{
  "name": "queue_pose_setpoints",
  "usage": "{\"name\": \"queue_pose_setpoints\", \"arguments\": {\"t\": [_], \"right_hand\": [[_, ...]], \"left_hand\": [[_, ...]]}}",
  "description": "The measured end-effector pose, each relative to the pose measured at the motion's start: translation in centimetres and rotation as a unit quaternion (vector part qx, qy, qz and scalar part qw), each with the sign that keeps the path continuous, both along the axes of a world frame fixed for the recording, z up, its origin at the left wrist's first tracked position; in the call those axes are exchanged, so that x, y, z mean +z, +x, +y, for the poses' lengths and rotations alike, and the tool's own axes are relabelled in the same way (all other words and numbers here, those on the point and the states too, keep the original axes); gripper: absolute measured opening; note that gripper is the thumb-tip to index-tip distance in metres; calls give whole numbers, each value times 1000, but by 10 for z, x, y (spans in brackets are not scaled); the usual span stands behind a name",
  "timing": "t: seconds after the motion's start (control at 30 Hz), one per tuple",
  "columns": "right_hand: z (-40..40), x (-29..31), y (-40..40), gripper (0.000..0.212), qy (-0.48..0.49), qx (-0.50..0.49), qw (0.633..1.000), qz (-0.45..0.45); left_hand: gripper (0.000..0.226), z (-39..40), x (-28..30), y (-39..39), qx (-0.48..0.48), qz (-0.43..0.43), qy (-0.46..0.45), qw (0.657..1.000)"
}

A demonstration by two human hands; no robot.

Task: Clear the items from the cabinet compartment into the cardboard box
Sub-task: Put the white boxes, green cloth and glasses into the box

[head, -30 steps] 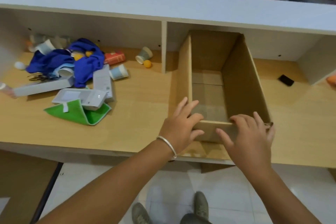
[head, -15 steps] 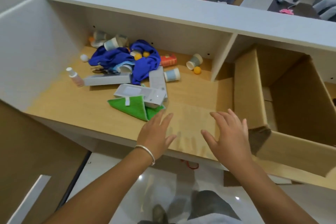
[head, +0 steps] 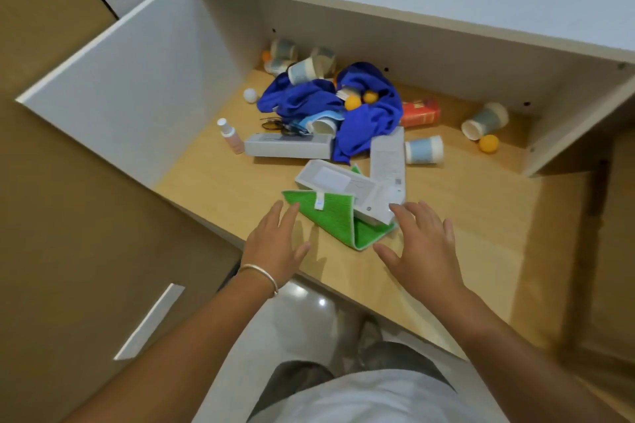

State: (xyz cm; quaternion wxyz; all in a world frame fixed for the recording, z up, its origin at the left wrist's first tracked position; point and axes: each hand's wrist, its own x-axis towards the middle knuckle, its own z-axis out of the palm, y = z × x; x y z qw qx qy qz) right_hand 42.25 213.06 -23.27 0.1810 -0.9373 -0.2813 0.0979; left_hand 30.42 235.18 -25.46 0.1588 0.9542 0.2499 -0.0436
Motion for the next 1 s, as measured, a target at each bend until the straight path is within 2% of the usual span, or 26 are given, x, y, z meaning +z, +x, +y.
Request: {"name": "queue_pose_setpoints", "arguments": {"t": [0.27,0.5,0.7,0.77,0.9,1.0], "right_hand": [[61,-4,49,85,-58,74,996,1],[109,-21,69,92,-182,122,976,11],[141,-25,70,89,-245,86,962,80],[147,-24,69,88,-258,72,960,83],[153,-25,66,90,-308,65,946,79],[152,-23,68,92,-333,62,937,84]], "left_hand": [[81,100,2,22,125,-16,-24,992],[96,207,-8,71,236,-149,-150,949],[104,264,-36,100,230,-156,-247,928],[93,276,-48,105,228,-153,-265,924],[37,292,-66,110,176,-160,-268,934],[23,299,-72,116,149,-162,-274,936]]}}
